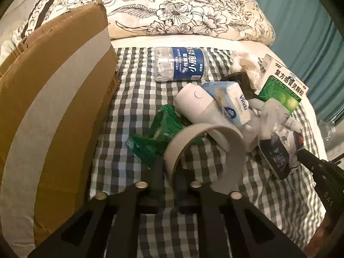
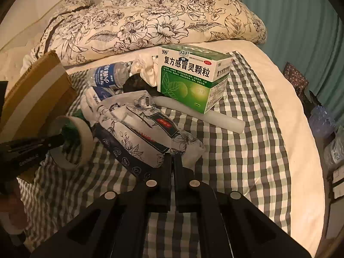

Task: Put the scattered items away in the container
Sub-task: 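Lift both held items and carry them toward the open cardboard box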

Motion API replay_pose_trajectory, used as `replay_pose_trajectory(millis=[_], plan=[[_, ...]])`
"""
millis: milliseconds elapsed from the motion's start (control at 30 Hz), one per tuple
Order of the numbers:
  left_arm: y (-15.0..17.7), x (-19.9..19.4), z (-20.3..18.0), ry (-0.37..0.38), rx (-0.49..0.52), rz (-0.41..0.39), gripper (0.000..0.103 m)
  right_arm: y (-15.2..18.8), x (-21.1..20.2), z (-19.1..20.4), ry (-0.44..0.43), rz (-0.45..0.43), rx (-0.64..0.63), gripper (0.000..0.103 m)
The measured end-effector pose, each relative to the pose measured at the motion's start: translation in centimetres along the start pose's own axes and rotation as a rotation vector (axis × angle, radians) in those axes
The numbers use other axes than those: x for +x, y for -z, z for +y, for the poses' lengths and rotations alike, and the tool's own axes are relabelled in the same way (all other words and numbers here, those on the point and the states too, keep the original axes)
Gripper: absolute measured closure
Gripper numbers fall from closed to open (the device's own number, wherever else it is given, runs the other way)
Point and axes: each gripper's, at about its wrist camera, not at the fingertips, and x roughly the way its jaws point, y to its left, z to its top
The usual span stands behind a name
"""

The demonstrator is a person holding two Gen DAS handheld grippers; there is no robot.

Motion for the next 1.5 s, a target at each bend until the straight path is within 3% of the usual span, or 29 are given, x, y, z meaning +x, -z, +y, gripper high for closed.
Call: replay_pose_trajectory(millis=[500,1133,1500], plan=[[-0.8,-4.5,-1.0,0.012,0.039,-0.111,0.1,-0.7,-5.7,-0.3,-0.01,-0.113,0.014,0.102],[-0.3,-15.9,-3.7,0.003,0.086,-0.347,0.1,-1.2,-14.9,0.3,0.014,-0.297,0.01,0.102],[0.5,-21.2,-2.7,-0.016,0.062,-0.432,0.1,-1.7,-19.5,1.9,0.017,-0.38,-0.021,0.102]])
